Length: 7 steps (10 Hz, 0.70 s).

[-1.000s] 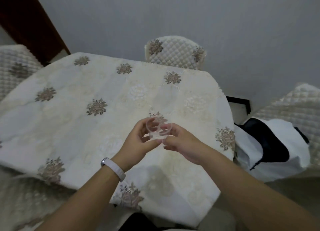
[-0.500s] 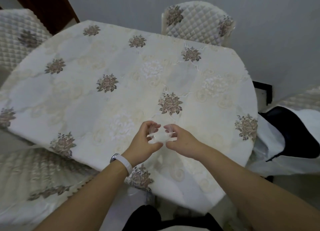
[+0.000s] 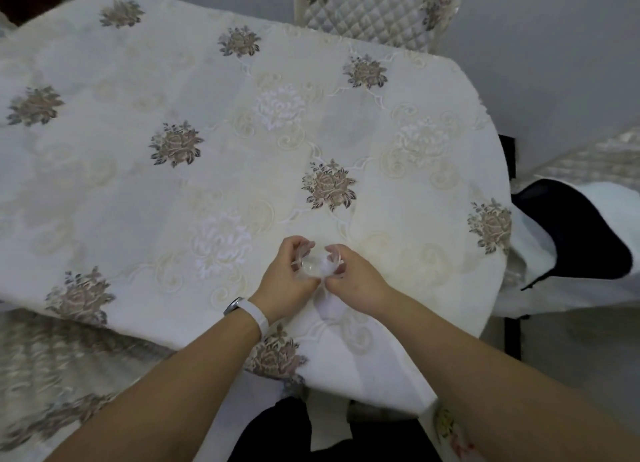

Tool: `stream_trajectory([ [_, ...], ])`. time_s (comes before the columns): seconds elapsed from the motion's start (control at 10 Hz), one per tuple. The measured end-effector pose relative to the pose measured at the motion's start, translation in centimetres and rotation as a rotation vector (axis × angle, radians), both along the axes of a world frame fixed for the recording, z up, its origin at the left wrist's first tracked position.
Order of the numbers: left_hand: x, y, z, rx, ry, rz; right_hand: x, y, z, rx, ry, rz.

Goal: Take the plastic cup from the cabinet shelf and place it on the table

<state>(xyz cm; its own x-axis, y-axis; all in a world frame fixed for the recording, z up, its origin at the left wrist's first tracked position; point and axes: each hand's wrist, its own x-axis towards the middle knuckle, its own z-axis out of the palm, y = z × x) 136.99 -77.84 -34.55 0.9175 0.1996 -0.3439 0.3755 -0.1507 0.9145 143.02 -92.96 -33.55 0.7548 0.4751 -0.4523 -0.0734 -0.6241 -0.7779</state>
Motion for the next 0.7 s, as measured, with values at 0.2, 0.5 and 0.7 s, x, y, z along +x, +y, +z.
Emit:
stream_trajectory([
  [0.2,-0.1,-0.2,-0.8,-0.004,-0.009,0.035,-0.3,0.1,-0.6,0.020,-0.043,-0.020],
  [0.5,-0.4,-0.9,-0.8,-0.029,0.007,0.040,-0.4,0.1,-1.3,0.047,-0.084,0.011],
  [0.7,-1.3,0.3,0.1,0.012,0.032,-0.061,-0.1,-0.9,-1.5,-0.044,-0.028,0.061],
])
